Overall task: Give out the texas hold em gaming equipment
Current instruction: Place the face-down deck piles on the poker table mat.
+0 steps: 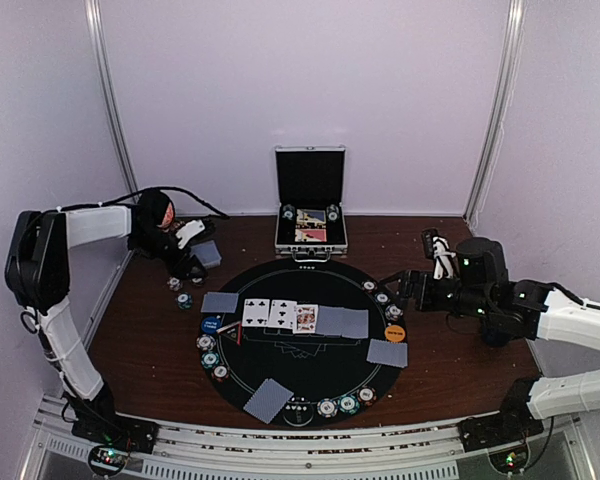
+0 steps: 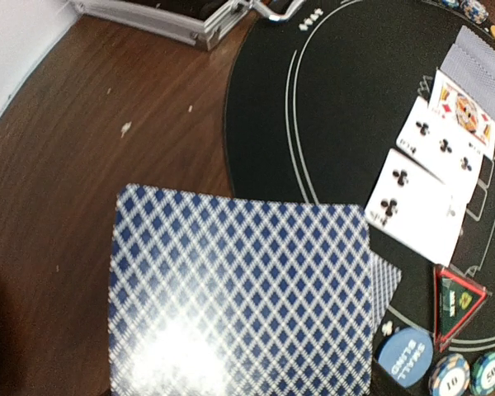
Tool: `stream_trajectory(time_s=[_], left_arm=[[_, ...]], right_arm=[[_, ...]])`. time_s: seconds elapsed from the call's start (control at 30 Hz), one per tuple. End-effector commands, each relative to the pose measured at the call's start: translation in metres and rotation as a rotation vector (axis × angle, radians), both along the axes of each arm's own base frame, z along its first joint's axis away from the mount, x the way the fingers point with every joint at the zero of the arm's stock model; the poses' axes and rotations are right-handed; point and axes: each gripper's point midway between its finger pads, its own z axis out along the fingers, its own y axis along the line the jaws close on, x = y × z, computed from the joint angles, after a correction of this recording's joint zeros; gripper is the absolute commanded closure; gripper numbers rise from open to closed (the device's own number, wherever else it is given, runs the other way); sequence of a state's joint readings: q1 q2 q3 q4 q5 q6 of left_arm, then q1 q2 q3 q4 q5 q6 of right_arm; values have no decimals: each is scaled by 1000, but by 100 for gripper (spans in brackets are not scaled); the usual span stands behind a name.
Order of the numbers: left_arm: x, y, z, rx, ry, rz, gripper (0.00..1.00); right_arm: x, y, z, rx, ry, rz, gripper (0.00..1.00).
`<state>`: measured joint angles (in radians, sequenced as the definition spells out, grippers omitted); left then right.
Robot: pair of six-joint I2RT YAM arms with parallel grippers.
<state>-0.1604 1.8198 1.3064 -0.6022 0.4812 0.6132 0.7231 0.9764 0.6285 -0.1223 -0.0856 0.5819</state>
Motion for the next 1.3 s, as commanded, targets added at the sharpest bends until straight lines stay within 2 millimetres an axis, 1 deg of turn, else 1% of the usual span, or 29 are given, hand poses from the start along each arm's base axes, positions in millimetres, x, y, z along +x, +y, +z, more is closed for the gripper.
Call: stream_trajectory(time_s=[0.0,0.13,0.23,0.33,0.53,0.63,0.77,0.9,1.07,1.27], left_arm=[[19,-45,0,-12,21,-34,38],[35,-86,-1,-33,22,-86,38],[45,-113,-5,-39,30,-109,38],[50,-139,-12,-48,42,-134,38],[64,-180,-39,-46,101,-160,38],[64,-196,-45,-71,126,-179,37],[63,-203,-59,-62,139,-183,36],[58,-203,-69,-55,161,-189,32],[60,-199,-80,-21,153,-174,23],[59,-193,-83,13,143,-174,13]], right_arm=[[5,-5,9,9,-38,-34,0],[5,-5,7,15,-39,-38,0],[5,-4,7,33,-42,-36,0],[4,-5,7,45,-50,-43,0],[4,-11,8,49,-73,-67,0],[4,-14,9,49,-82,-75,0],[3,-17,15,57,-98,-82,0],[2,-18,16,55,-104,-85,0],[3,-17,14,52,-99,-83,0],[3,-17,14,51,-99,-82,0]])
